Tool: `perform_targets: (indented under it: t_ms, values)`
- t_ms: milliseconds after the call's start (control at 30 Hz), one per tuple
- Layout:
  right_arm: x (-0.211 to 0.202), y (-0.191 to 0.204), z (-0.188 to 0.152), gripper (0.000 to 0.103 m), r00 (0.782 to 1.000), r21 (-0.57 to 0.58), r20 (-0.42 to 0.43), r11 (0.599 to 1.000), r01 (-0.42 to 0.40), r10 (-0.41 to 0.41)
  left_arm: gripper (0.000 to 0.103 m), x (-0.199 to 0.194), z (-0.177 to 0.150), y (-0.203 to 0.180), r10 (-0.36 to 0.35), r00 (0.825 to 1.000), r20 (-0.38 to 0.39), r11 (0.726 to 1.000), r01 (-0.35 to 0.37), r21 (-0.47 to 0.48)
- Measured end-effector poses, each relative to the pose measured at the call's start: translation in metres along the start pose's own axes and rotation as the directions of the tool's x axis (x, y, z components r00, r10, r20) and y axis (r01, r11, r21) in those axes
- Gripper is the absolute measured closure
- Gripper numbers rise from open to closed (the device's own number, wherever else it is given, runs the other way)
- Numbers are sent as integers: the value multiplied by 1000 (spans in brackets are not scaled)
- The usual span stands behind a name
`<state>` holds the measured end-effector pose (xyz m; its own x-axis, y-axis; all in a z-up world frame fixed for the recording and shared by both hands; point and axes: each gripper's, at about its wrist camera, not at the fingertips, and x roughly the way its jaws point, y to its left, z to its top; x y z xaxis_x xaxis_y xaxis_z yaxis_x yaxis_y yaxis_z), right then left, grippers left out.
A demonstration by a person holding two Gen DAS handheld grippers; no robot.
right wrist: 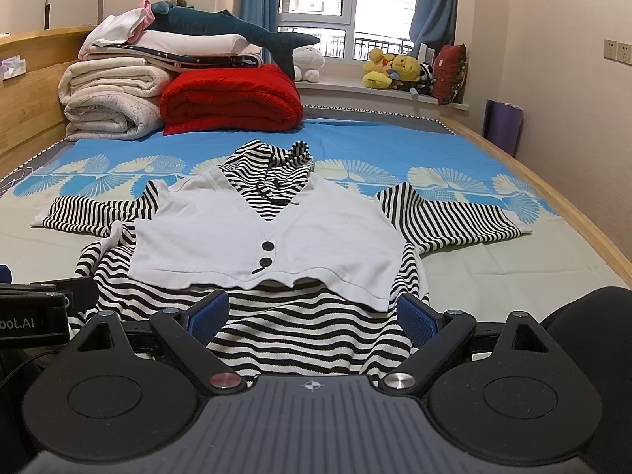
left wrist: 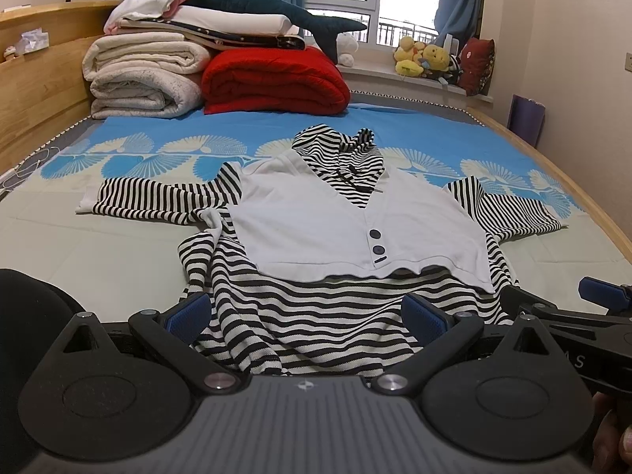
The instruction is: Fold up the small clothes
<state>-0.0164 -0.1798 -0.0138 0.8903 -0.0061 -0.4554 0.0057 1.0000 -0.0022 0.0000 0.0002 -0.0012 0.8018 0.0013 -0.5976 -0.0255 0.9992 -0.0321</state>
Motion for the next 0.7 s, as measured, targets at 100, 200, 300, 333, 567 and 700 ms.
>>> perform_targets:
  t_ms: [100, 200, 300, 333, 567, 700]
  values:
    - [0, -1, 0, 11, 1000, 0, -1, 1000, 0, 0, 1, 0, 0, 0, 0, 1000, 0, 1000, 0, 0]
    - [0, 0, 0, 11, 1000, 0, -1, 1000, 1, -1, 1, -3, -1, 4, 1, 1000, 0, 1000, -1, 1]
    - [0, 0, 0, 11, 1000, 0, 0, 1000, 1, -1, 1, -7, -3, 8, 1, 1000, 0, 1000, -1, 1]
    - [0, 0, 0, 11, 1000, 0, 0, 1000, 1, -1, 1, -8, -3, 9, 1, 1000, 1, 1000, -1, 1]
    - [0, 0, 0, 11, 1000, -1, -1, 1000, 1, -1, 1, -16, -6, 19, 2, 1000, 1, 1000, -2, 2]
    - [0, 0, 0, 11, 1000, -1, -1, 1000, 1, -1, 1, -21, -8, 24, 2, 1000, 0, 1000, -2, 2]
